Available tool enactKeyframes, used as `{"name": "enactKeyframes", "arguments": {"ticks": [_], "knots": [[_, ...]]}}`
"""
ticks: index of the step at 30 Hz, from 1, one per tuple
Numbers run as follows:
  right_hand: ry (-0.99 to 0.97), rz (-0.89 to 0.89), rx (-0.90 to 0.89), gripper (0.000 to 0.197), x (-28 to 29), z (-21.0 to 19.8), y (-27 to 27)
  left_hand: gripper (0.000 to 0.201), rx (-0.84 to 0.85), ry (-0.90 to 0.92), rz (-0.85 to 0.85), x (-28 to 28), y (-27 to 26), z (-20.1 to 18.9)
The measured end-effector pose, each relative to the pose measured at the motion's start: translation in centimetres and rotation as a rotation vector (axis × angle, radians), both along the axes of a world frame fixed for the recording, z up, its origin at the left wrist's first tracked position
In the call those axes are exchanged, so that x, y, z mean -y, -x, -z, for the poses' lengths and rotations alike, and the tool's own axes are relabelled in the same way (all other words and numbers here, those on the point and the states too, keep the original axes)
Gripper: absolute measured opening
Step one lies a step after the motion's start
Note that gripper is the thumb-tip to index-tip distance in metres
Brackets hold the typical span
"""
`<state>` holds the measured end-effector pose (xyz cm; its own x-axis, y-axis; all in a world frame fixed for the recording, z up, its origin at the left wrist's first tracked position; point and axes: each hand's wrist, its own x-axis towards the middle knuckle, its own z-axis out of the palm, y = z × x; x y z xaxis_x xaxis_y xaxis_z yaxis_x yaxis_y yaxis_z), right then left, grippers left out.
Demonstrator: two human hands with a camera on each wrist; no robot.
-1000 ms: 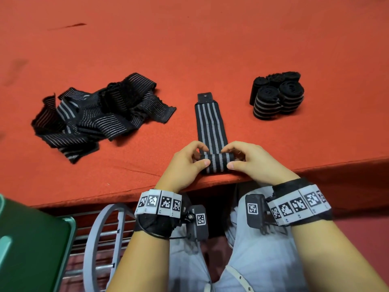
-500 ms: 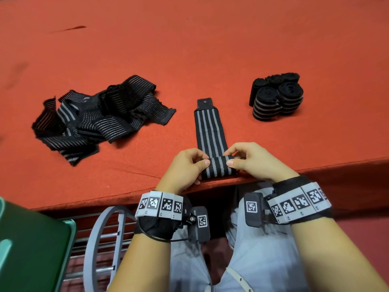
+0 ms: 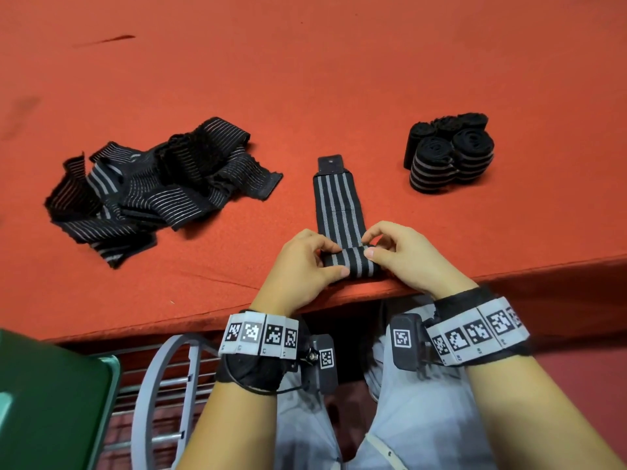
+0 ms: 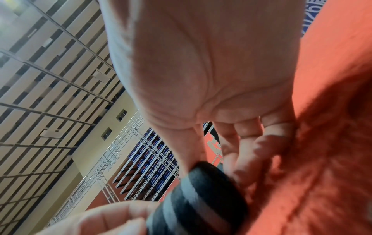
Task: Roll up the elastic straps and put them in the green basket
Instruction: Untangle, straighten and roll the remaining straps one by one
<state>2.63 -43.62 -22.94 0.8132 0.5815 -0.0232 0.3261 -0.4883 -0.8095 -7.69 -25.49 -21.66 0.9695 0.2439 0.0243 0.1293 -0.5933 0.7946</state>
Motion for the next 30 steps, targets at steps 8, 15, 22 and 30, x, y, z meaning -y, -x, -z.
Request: {"name": "enactKeyframes", "arguments": {"ticks": [8, 15, 22, 30], "knots": [[0.013, -0.170, 0.215, 0.030, 0.2, 0.5, 0.0, 0.028, -0.023, -0.076, 0.022, -0.5, -0.9, 0.1], [0.098, -0.192, 0.144, 0.044, -0.2, -0.1, -0.7, 0.017, -0.034, -0.114, 0.003, -0.4, -1.1, 0.3], [0.139, -0.196, 0.154, 0.041, -0.5, -0.2, -0.7, 0.038, 0.007, -0.110, 0.044, -0.7, -0.7, 0.4], [0.052, -0.120, 0.067, 0.021, 0.1, -1.0, 0.3, 0.030, -0.132, -0.062, 0.066, -0.6, -0.6, -1.1]]}}
